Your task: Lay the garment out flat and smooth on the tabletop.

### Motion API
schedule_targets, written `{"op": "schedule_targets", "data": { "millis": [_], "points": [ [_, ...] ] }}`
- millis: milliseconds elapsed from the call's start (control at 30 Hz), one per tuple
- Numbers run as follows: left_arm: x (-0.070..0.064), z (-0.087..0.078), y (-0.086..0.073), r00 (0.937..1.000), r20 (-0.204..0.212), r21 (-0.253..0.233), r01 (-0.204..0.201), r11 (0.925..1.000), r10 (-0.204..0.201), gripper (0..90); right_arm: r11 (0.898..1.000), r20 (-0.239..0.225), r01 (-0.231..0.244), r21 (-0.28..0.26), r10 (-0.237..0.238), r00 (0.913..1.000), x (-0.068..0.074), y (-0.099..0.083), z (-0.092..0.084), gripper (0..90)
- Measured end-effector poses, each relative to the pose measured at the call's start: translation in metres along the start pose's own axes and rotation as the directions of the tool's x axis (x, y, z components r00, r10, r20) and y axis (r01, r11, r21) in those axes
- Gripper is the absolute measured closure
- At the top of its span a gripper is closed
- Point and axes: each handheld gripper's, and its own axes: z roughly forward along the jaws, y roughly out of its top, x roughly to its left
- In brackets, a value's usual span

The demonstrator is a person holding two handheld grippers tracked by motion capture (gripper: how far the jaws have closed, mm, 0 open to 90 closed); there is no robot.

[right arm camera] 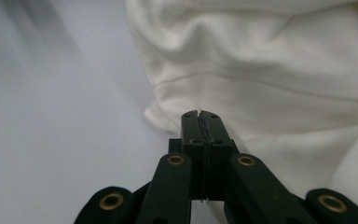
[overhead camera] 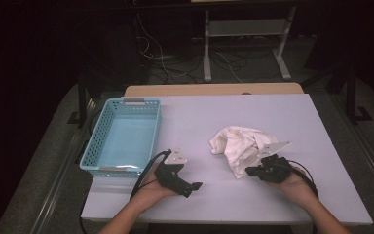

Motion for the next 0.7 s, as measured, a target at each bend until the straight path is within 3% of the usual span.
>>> {"op": "schedule_targets", "data": {
  "millis": [300,700],
  "points": [
    [0.000,0.000,0.000,1.0000,-0.001,0.002,-0.001,1.0000,0.001,0.0,0.997,-0.026,-0.015,-0.076,0.013,0.9996,0.000,0.010,-0.008,88.5],
    [-0.001,0.002,0.001,1.0000,0.001,0.007,-0.003,1.0000,0.003,0.0,0.992,-0.067,-0.023,-0.124,0.015,0.9976,0.000,0.028,0.002,88.5]
  ]
}}
